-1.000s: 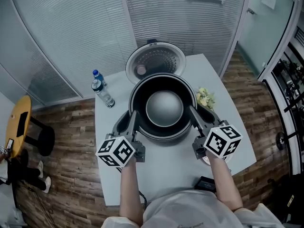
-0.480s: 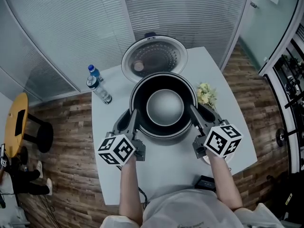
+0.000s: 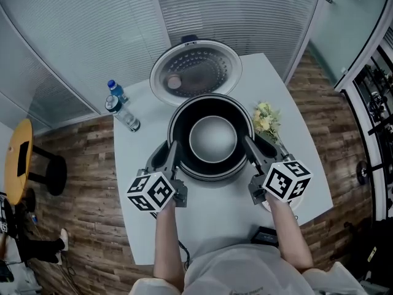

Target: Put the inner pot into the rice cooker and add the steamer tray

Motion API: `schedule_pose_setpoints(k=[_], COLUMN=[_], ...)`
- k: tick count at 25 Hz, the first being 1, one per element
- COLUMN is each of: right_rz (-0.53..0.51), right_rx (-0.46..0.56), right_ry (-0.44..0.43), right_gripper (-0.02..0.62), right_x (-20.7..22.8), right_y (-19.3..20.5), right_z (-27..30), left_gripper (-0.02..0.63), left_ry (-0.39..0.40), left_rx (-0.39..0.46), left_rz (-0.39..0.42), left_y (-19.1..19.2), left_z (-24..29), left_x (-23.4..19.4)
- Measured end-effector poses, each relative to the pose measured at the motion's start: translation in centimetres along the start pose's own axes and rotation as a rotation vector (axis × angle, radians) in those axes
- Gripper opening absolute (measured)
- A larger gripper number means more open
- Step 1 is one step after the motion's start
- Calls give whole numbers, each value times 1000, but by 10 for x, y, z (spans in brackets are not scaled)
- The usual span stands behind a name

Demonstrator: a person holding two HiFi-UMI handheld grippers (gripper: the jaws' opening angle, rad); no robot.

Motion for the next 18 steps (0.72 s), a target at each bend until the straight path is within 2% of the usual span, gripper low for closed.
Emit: schedule_pose_setpoints(k=[6, 14, 18], right_rz=[22, 39, 15], right_rx=[-37, -101, -152], right_ry=[10, 24, 43], right_gripper=[100, 101, 107], right_x=[10, 20, 25], right_y=[11, 23, 31], right_z=[9, 22, 26], left_gripper=[89, 100, 103], left_ry=[-15, -64, -75], left_rx=[-32, -110, -139], left_rz=[2, 50, 65], left_y=[10, 21, 28], left_z=[8, 18, 22], left_x=[-8, -19, -22])
Point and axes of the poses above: the fingertips, and each gripper's own axes: z forward along the fingers, x to its right, y out of its underside, the point moved 6 cm from there along -z, backward along the fingers, and after that the axes turned 6 degrees about y, right-handed, at the moved point
